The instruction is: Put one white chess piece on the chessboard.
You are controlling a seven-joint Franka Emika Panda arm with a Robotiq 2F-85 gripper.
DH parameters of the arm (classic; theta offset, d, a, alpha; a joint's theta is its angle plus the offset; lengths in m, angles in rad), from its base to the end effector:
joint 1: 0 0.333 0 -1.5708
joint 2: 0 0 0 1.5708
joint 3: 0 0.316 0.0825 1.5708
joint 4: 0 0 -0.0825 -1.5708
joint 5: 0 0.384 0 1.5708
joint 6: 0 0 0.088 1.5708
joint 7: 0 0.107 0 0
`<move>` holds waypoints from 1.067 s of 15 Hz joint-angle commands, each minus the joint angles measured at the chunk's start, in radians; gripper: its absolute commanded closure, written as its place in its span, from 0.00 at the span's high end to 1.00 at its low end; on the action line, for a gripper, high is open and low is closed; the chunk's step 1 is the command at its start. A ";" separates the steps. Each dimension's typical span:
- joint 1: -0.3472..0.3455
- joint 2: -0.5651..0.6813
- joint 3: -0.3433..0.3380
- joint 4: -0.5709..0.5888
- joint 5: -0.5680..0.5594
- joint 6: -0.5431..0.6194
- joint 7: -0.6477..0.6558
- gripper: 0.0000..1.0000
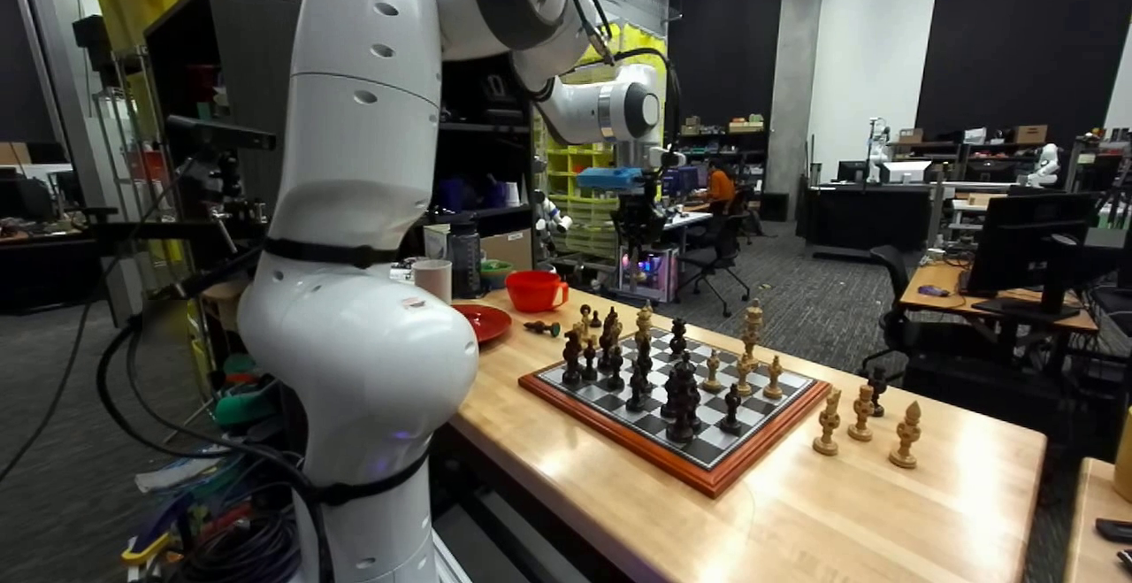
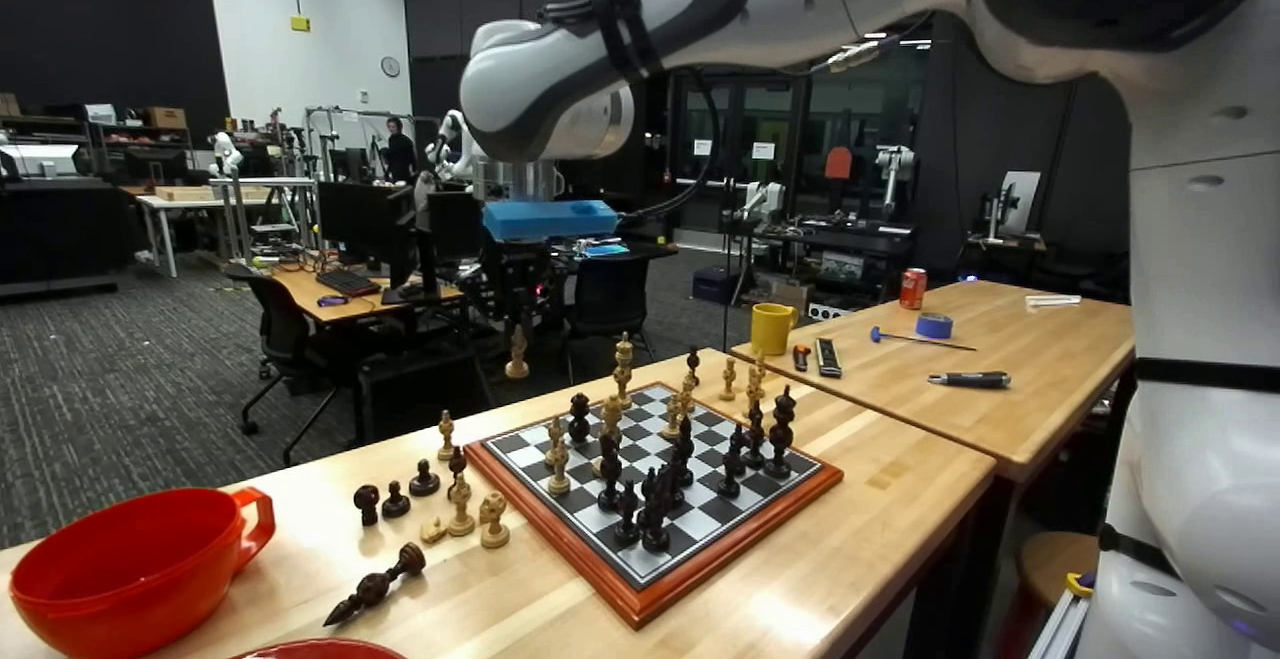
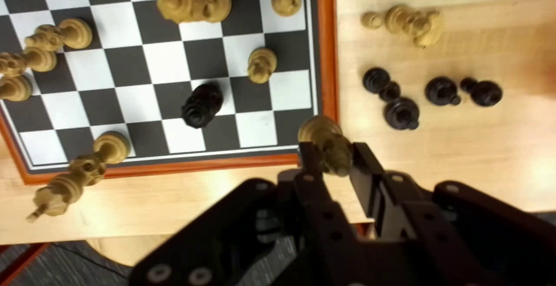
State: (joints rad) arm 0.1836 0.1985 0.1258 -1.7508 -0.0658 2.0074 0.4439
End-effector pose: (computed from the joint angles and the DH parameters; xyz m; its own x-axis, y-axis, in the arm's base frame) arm 0.5974 0.1819 0.4605 0.9914 -0.1109 0.0693 -0.1117 -0.9937 0.0074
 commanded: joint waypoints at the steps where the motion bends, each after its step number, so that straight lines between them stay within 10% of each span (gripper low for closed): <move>1: -0.014 0.107 -0.056 0.149 -0.007 -0.055 0.115 0.06; 16: -0.071 0.258 -0.159 0.328 0.068 -0.334 0.300 0.06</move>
State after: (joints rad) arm 0.1195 0.4297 -0.0322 -1.4706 -0.0242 1.7458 0.7224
